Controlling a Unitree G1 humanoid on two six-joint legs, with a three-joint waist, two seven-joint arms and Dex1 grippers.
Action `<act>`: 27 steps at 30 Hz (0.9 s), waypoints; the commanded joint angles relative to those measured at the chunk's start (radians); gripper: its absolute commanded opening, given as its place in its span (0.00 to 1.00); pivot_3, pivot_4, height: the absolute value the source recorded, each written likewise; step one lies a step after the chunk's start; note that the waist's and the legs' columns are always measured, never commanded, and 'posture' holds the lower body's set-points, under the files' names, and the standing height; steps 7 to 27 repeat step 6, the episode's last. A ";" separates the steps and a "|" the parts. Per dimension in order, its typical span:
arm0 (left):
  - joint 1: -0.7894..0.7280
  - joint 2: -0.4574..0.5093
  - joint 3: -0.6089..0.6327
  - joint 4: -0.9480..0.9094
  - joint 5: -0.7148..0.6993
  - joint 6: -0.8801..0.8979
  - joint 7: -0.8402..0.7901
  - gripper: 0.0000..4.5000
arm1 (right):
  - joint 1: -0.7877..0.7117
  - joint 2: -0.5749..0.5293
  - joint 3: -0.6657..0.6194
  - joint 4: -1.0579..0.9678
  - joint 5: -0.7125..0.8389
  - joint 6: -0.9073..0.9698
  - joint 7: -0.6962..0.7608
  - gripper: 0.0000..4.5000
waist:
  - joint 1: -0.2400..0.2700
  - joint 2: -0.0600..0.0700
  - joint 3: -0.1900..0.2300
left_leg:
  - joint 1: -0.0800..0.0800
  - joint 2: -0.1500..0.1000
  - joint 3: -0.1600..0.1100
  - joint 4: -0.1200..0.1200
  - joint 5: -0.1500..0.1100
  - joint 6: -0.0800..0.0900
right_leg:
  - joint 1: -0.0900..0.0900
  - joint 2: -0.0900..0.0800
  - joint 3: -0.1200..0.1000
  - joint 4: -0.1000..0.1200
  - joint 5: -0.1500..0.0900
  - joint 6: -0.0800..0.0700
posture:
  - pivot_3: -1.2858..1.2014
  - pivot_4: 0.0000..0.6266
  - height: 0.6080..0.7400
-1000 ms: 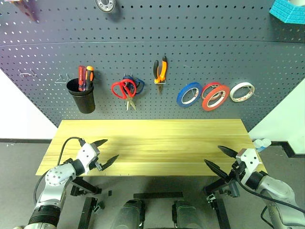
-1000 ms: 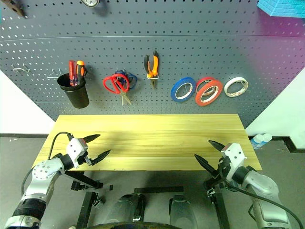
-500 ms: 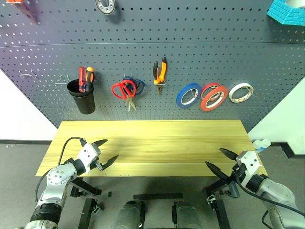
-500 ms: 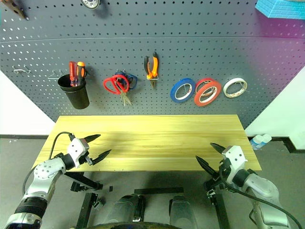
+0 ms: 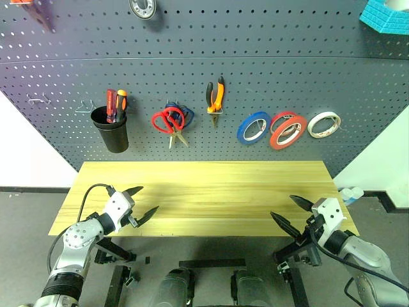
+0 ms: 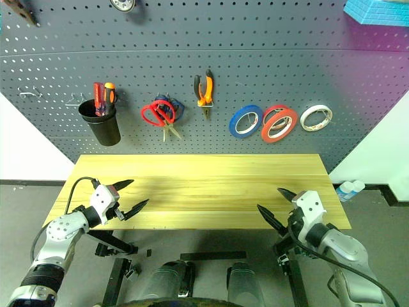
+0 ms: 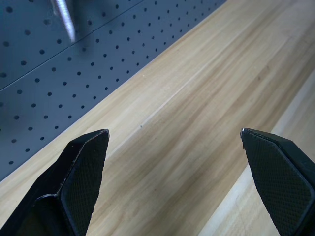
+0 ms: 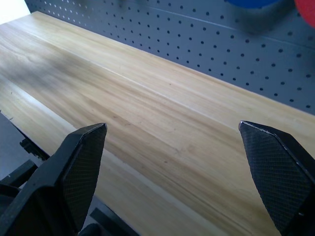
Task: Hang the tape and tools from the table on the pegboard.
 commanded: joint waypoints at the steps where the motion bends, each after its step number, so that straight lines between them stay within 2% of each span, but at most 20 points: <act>1: -0.008 0.001 0.004 -0.002 0.003 -0.017 0.011 0.99 | -0.010 0.007 -0.016 -0.036 0.008 -0.001 -0.010 1.00 | 0.000 0.000 0.000 | 0.000 0.000 0.000 0.000 0.000 0.000 | 0.000 0.000 0.000 0.000 0.000 0.000 | 0.48 0.15 0.95; 27: 0.000 -0.006 0.003 -0.007 0.002 -0.015 0.019 0.99 | -0.014 0.016 -0.010 -0.016 0.004 -0.012 -0.008 1.00 | 0.000 0.000 0.000 | 0.000 0.000 0.000 0.000 0.000 0.000 | 0.000 0.000 0.000 0.000 0.000 0.000 | 0.48 0.15 0.95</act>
